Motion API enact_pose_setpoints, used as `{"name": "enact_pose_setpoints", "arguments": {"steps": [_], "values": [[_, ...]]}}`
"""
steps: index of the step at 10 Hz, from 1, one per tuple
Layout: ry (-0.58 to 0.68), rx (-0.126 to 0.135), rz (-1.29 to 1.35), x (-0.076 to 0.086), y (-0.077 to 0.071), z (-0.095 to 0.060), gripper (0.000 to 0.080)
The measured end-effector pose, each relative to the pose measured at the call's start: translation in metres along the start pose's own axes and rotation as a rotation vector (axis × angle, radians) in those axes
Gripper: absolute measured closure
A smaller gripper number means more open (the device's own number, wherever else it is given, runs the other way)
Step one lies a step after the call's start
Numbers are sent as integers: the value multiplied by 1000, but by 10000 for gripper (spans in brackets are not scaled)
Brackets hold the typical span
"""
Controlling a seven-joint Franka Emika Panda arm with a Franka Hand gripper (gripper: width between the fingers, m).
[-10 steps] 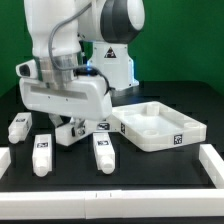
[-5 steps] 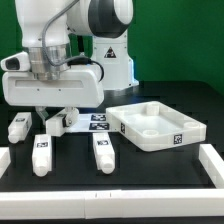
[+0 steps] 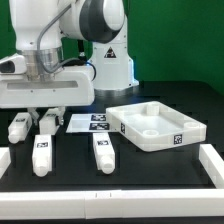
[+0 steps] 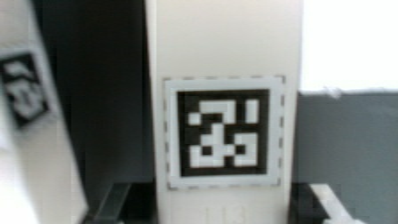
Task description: Assemble desk
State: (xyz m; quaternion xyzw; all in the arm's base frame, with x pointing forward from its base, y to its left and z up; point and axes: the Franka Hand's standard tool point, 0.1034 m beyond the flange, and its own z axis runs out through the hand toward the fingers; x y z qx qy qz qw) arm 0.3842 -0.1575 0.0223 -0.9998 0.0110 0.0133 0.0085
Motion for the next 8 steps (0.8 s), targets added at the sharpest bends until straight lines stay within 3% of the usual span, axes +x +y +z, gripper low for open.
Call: {"name": "enact_pose_setpoints", "arguments": {"steps": [1, 3, 8], "values": [[-13, -5, -68, -12, 13, 8, 515], [-22, -2, -53, -13, 21, 12, 515], [-15, -1, -23, -2, 3, 12, 515]]}}
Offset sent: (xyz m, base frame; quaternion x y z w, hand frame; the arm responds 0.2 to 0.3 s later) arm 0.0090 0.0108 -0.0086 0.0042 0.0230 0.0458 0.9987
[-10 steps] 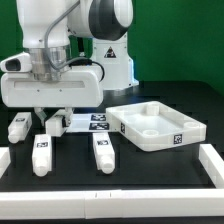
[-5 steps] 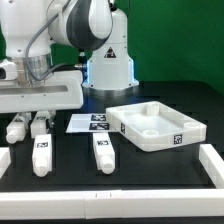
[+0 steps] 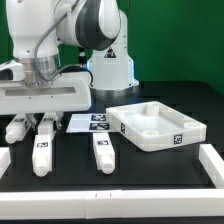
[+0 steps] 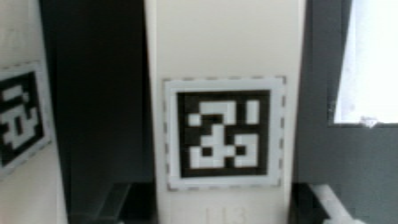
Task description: Assemble desk
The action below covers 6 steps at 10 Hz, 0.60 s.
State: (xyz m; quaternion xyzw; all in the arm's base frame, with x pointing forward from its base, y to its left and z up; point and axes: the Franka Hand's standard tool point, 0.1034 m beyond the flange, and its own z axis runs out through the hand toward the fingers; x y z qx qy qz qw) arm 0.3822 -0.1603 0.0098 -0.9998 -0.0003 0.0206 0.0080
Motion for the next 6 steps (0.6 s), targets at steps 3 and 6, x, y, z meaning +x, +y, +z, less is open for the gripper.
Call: {"name": "enact_pose_setpoints", "arguments": {"steps": [3, 6], "values": [[-3, 5, 7, 0, -1, -1, 515], [-19, 70, 19, 21, -30, -37, 159]]}}
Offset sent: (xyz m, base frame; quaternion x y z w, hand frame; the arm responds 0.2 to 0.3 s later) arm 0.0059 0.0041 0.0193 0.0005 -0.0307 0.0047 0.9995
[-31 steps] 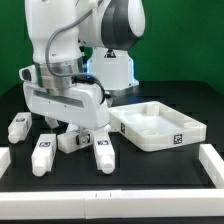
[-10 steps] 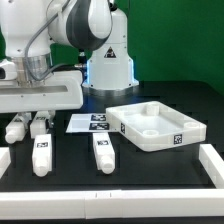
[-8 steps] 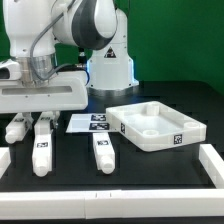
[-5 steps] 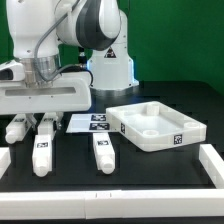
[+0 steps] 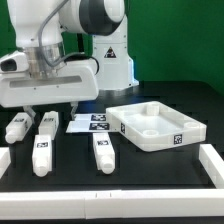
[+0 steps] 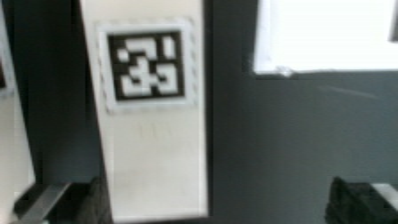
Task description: Assemble desk
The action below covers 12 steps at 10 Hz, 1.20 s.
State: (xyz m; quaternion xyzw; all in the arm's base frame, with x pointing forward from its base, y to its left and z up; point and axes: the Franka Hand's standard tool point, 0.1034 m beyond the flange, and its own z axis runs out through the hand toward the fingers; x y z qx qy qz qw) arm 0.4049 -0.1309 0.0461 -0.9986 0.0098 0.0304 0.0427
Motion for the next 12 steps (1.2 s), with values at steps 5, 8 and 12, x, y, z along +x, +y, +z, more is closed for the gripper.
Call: {"name": "enact_pose_setpoints", "arguments": {"steps": [5, 8, 12], "values": [[12, -20, -17, 25, -32, -15, 150], [44, -80, -134, 57, -63, -25, 150], [-1, -72, -312, 80, -58, -4, 150]]}}
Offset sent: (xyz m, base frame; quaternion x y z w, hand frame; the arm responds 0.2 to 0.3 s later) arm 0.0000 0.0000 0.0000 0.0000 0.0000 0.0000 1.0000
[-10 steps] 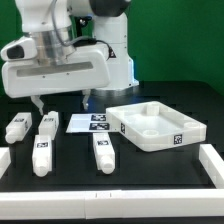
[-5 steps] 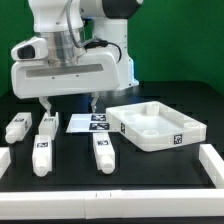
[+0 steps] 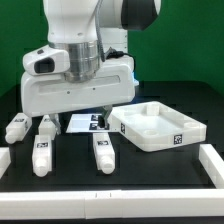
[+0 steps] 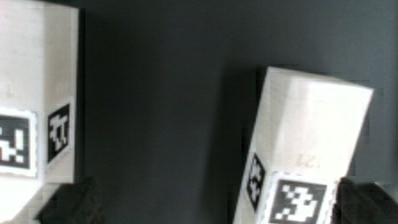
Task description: Assemble desk
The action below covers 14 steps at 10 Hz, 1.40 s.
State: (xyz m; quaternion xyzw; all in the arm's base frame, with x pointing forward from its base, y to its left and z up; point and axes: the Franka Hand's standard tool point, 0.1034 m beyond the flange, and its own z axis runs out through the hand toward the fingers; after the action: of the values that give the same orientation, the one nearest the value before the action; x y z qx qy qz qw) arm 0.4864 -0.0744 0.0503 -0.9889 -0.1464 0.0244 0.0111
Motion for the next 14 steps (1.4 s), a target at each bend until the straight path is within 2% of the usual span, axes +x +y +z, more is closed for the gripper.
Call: {"name": "enact_pose_setpoints", "arguments": {"steps": [2, 3, 5, 6, 9, 12, 13, 14], "values": [[-3, 1, 6, 0, -1, 2, 150], [-12, 5, 40, 2, -6, 6, 150], [-4, 2, 55, 20, -19, 11, 150], [0, -3, 58, 24, -26, 17, 150], [19, -36, 54, 14, -25, 41, 150], [27, -41, 65, 15, -25, 40, 160], [26, -40, 65, 15, -25, 40, 330], [26, -40, 65, 15, -25, 40, 330]]}}
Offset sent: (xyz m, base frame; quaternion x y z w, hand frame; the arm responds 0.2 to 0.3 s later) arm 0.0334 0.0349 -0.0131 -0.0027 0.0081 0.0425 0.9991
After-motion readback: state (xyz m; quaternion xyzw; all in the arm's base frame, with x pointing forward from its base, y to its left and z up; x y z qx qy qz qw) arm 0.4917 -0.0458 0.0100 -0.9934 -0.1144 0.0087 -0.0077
